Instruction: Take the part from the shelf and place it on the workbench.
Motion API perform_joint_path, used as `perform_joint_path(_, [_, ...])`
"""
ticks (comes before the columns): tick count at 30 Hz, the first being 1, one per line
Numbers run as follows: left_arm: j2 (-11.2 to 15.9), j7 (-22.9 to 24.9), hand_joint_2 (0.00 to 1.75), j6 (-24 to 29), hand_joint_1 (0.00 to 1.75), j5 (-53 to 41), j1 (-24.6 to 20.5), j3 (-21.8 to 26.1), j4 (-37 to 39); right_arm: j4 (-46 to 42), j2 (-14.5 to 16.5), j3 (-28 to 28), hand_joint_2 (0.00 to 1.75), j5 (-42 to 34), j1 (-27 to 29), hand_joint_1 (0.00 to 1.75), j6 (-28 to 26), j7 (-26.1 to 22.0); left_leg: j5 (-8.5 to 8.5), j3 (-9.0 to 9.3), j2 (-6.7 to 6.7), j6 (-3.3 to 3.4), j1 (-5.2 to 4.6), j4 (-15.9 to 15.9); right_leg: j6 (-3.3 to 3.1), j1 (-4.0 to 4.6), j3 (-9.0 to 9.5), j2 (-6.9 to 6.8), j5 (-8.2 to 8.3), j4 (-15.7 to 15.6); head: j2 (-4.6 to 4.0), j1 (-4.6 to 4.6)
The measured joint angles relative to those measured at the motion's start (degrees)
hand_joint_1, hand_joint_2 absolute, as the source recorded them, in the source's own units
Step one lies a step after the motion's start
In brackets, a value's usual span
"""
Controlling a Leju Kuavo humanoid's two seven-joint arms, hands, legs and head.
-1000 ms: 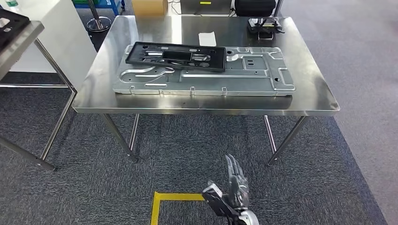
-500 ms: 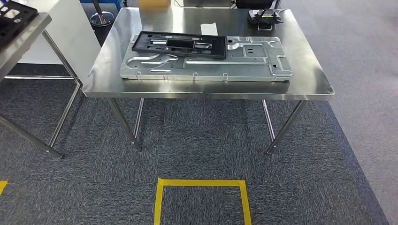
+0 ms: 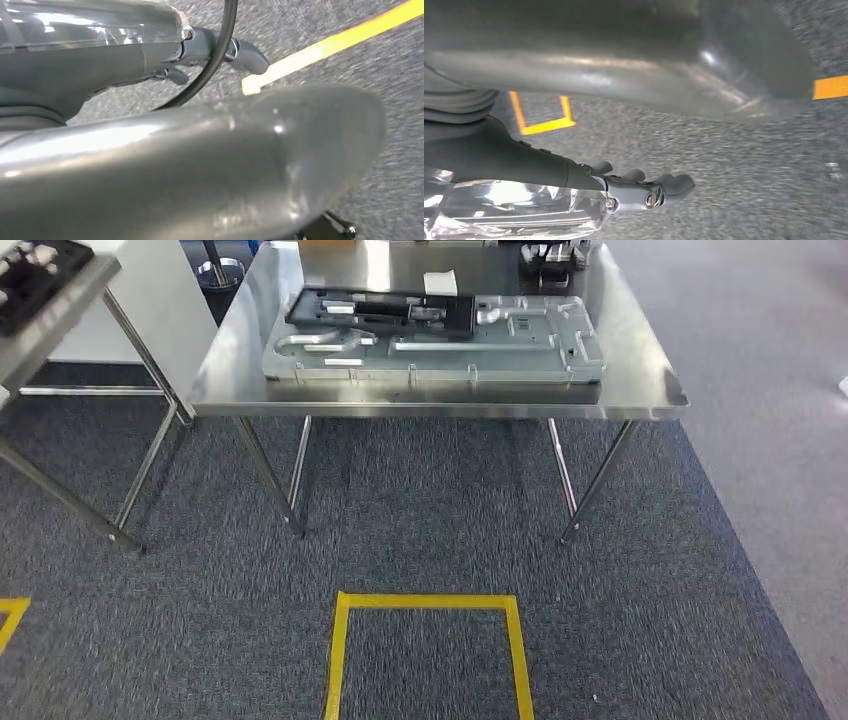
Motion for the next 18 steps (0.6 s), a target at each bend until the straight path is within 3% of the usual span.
perform_joint_path(2, [-0.13,-0.07,0.00,0.23,0.00,-0.16,-0.02,0.00,0.00,0.05,-0.01,-0.38,0.00,0.32,0.02,0.00,0.07,-1.16,1.31,-0.89,0.23,1.01,0.11,-0.17,0.73,-0.26,-0.34,0.11,-0.19,0.15,0.00,-0.30])
perform_joint_path(3, [-0.18,-0.13,0.00,0.34,0.00,-0.18,-0.01,0.00,0.00,0.09,-0.01,-0.52,0.00,0.58,0.03,0.00,0.07,-1.49,2.15,-1.56,0.35,1.49,0.20,-0.36,1.08,-0.36,-0.79,0.23,-2.00,1.17,0.00,-0.23])
perform_joint_path(4, [-0.24,-0.19,0.00,0.45,0.00,-0.20,-0.01,0.00,0.00,0.15,-0.01,-0.63,0.00,0.89,0.03,0.00,0.07,-1.71,3.03,-2.38,0.45,1.83,0.31,-0.50,1.38,-0.49,-1.41,0.35,-4.87,3.25,0.00,-0.04])
perform_joint_path(6, [-0.27,-0.26,0.00,0.59,0.00,-0.21,0.00,0.00,0.00,0.28,-0.01,-0.70,0.00,1.45,0.02,0.00,0.07,-1.77,4.57,-4.38,0.48,2.07,0.28,-0.41,1.91,-0.68,-2.76,0.44,-10.93,9.92,0.00,0.49])
perform_joint_path(7, [-0.27,-0.24,0.00,0.65,0.00,-0.22,0.01,0.00,0.00,0.35,-0.01,-0.72,0.00,1.63,0.01,0.00,0.07,-1.71,5.34,-5.43,0.51,1.99,0.26,-0.28,2.13,-0.78,-3.05,0.44,-12.13,13.17,0.00,0.62])
perform_joint_path(8, [-0.28,-0.17,0.00,0.73,0.00,-0.23,0.01,0.00,0.00,0.41,-0.01,-0.74,0.00,1.77,0.00,0.00,0.08,-1.62,6.07,-6.52,0.55,1.88,0.25,-0.08,2.28,-0.86,-2.77,0.43,-11.80,15.28,-0.01,0.66])
perform_joint_path(9, [-0.28,-0.08,0.00,0.79,0.00,-0.25,0.01,0.00,0.00,0.44,-0.01,-0.76,0.00,1.85,0.00,0.00,0.09,-1.51,6.73,-7.58,0.60,1.72,0.26,0.16,2.36,-0.95,-1.66,0.43,-10.27,15.66,-0.01,0.64])
perform_joint_path(11, [-0.31,0.14,0.00,0.97,0.00,-0.35,0.00,0.00,0.00,0.44,-0.01,-0.79,0.00,1.91,-0.04,0.00,0.09,-1.24,7.88,-9.50,0.62,1.29,0.29,0.76,2.32,-1.13,3.74,0.45,-7.42,10.24,0.00,0.66])
perform_joint_path(13, [-0.34,0.25,0.00,1.14,0.00,-0.50,-0.03,0.00,0.00,0.45,-0.01,-0.80,0.00,1.96,-0.15,0.00,0.08,-0.96,8.83,-10.79,0.57,0.68,0.16,1.40,1.86,-1.01,10.22,0.54,-8.30,1.16,0.00,0.69])
perform_joint_path(14, [-0.36,0.27,0.00,1.21,0.00,-0.59,-0.04,0.00,0.00,0.48,-0.01,-0.81,0.00,1.99,-0.21,0.00,0.08,-0.88,9.34,-11.11,0.58,0.32,0.12,1.54,1.47,-0.84,12.03,0.59,-9.22,-1.82,0.00,0.70])
perform_joint_path(16, [-0.37,0.27,0.00,1.31,0.00,-0.70,0.01,0.01,0.00,0.62,0.01,-0.85,0.00,2.01,-0.21,0.00,0.07,-0.70,10.37,-11.52,0.60,-0.44,0.15,1.48,0.44,-0.62,12.27,0.58,-9.38,-3.49,-0.01,0.70])
perform_joint_path(17, [-0.37,0.27,0.00,1.35,0.00,-0.71,0.05,0.01,0.00,0.72,0.02,-0.88,0.00,2.00,-0.24,0.00,0.07,-0.61,10.10,-11.88,0.51,-0.77,0.24,1.68,-0.11,-0.64,11.69,0.45,-8.78,-3.47,-0.01,0.71])
perform_joint_path(18, [-0.36,0.27,0.00,1.38,0.00,-0.71,0.12,0.02,0.00,0.80,0.03,-0.90,0.00,2.00,-0.28,0.00,0.07,-0.52,8.61,-12.47,0.42,-1.02,0.32,2.71,-0.71,-0.68,10.96,0.28,-8.08,-3.49,-0.01,0.60])
